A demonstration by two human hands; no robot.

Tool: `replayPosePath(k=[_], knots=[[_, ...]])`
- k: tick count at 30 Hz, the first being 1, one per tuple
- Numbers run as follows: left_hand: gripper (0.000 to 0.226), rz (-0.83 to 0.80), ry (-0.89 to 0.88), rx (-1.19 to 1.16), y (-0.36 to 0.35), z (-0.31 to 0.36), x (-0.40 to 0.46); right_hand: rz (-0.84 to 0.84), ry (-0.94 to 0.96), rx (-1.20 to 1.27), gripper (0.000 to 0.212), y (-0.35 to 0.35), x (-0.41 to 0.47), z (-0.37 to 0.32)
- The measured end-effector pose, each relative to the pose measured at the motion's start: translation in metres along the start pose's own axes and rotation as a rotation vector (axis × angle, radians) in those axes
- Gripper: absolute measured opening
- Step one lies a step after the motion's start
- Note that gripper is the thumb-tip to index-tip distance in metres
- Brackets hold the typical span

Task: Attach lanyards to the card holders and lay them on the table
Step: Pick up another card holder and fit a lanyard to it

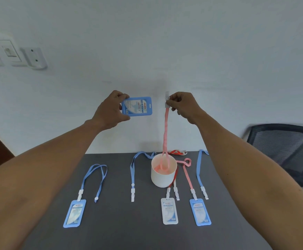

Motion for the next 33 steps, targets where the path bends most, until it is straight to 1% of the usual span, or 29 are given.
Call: replayPosePath(k=[8,12,16,19,25,28,29,33], knots=[[0.075,-0.051,0.043,-0.014,-0.026,-0.014,-0.022,-0.079,-0.212,-0.096,0.018,-0.026,-0.024,0.083],[0.074,-0.079,0.058,-0.017,-0.042,-0.022,-0.035,-0.110,-0.305,-0.144,0.020,-0.041,-0.036,0.117],[0.075,-0.101,0.075,-0.019,-0.054,-0.031,-0.046,-0.136,-0.366,-0.165,0.017,-0.054,-0.048,0.147],[0.075,-0.116,0.087,-0.019,-0.061,-0.037,-0.051,-0.154,-0.420,-0.164,0.006,-0.061,-0.058,0.166],[0.077,-0.137,0.114,-0.030,-0.072,-0.048,-0.063,-0.193,-0.496,-0.202,0.017,-0.071,-0.075,0.199],[0.077,-0.157,0.122,-0.034,-0.077,-0.055,-0.071,-0.205,-0.512,-0.225,0.005,-0.073,-0.082,0.211],[0.077,-0.161,0.126,-0.036,-0.078,-0.056,-0.074,-0.209,-0.529,-0.216,0.010,-0.073,-0.084,0.215],[0.076,-0.174,0.145,-0.022,-0.078,-0.060,-0.083,-0.208,-0.566,-0.208,0.011,-0.069,-0.089,0.218]])
Point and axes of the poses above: each hand's wrist, its own x-axis towards the middle knuckle, its own y-axis out of the back of the hand, z = x × y, the point moved 1 cm from there along x, towards the middle knuckle, and after that the axes turned 8 degrees about z, right-handed, at the moved point
